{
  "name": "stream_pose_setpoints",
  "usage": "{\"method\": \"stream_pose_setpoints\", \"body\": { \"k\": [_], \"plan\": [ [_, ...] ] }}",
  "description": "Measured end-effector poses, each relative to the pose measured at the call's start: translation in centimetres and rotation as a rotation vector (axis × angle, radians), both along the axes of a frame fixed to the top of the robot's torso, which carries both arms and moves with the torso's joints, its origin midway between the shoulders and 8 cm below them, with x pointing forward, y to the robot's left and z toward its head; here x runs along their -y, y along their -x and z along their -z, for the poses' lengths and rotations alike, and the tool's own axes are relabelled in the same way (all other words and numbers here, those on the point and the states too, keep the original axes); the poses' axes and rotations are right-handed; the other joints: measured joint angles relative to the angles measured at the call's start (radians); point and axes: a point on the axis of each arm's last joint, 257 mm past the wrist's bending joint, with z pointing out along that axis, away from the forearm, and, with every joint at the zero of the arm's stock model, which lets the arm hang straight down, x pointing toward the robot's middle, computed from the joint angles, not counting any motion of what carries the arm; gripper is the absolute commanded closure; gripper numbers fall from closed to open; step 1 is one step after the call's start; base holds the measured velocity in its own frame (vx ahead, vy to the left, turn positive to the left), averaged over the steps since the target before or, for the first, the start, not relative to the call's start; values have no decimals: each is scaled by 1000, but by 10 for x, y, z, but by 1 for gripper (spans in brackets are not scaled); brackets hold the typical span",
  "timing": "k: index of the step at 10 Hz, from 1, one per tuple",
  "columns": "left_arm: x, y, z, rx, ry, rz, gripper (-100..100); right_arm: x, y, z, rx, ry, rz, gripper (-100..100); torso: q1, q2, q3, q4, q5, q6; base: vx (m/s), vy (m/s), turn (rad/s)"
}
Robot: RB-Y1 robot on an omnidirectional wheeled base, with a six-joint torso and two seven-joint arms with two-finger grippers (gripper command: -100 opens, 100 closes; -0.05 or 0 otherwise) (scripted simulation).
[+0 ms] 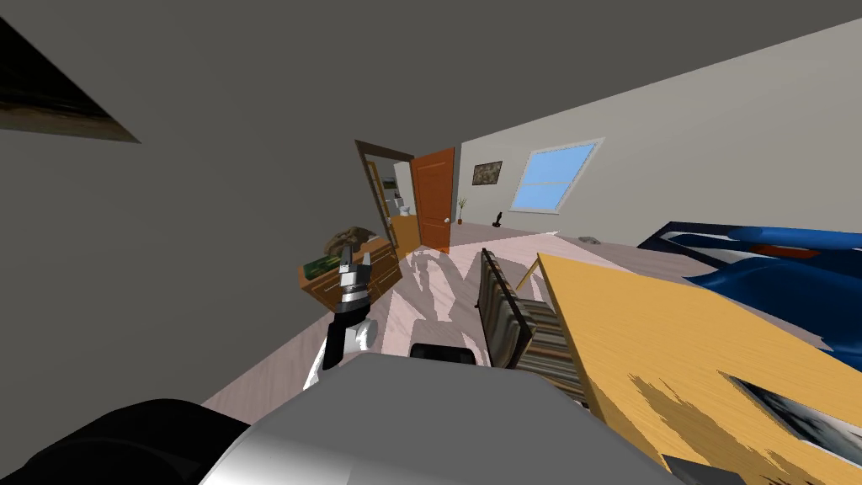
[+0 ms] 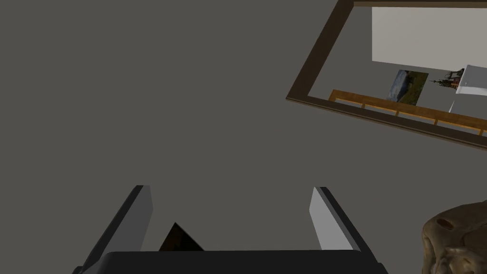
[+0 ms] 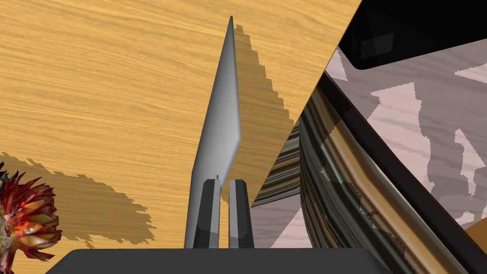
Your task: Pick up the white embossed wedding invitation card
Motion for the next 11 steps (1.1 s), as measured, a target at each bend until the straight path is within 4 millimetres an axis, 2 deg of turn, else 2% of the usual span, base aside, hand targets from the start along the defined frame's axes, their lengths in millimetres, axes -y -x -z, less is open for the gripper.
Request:
{"method": "stream_pose_setpoints", "body": {
  "k": [2,3,4,9,10,11],
  "plan": [
    [0,0,0,0,0,0,0,2,1,-1,-2,5,2,100,-1,-1,-1,0,-2,-1,0,0,0],
    [0,0,0,0,0,0,0,2,1,-1,-2,5,2,0,-1,-2,-1,0,-2,-1,0,0,0],
    [0,0,0,0,0,0,0,2,1,-1,-2,5,2,100,-1,-2,-1,0,-2,-1,71,-19,-203],
    [0,0,0,0,0,0,0,-1,-5,-15,-7,5,-107,100,-2,-14,-8,-3,-2,-1,164,-35,-317],
    [0,0,0,0,0,0,0,-4,-7,-20,-8,5,-143,100,-2,-14,-8,-3,-2,-1,83,-6,-70],
    [0,0,0,0,0,0,0,-5,-6,-20,-9,4,-149,0,-2,-10,-6,-2,-2,-3,14,1,14]
  ]
}}
